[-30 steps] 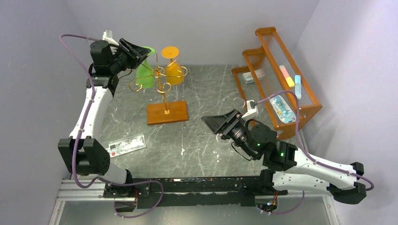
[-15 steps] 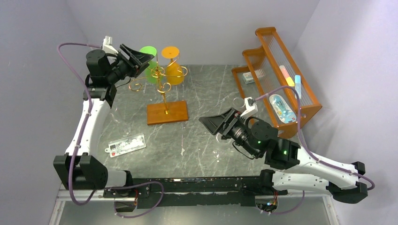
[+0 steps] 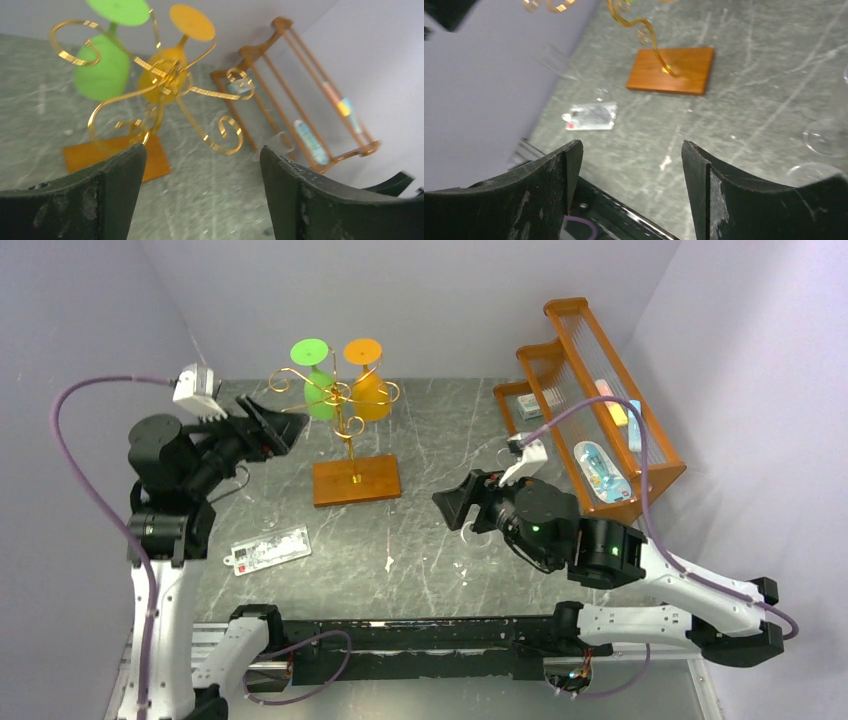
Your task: Place the wine glass upside down on the wine glass rack
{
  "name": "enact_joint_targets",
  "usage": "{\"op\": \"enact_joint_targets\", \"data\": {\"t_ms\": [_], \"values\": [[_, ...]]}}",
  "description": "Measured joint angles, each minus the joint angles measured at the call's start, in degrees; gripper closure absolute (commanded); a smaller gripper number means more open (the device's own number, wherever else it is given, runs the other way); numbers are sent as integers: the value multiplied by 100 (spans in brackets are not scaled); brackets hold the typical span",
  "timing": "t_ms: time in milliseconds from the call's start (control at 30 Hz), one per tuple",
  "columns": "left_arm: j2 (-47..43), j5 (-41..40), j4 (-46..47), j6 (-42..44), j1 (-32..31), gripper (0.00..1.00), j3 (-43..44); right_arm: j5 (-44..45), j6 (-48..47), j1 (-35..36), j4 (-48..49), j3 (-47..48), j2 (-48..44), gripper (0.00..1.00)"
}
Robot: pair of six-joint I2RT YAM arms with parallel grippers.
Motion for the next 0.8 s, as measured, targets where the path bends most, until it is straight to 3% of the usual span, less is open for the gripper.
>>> {"op": "enact_joint_targets", "data": {"t_ms": [133,367,800], "values": [[-772,-426,-817,734,0,3,-343,42,-140,-7,-706,111,289,31],[-2024,-772,-1434,1191,0,9,-1067,-400,-105,-13,-1834,103,813,38],[-2184,-981,-1519,1141,0,14,-1443,-365,142,-15,-2173,-439,1469,50]]}}
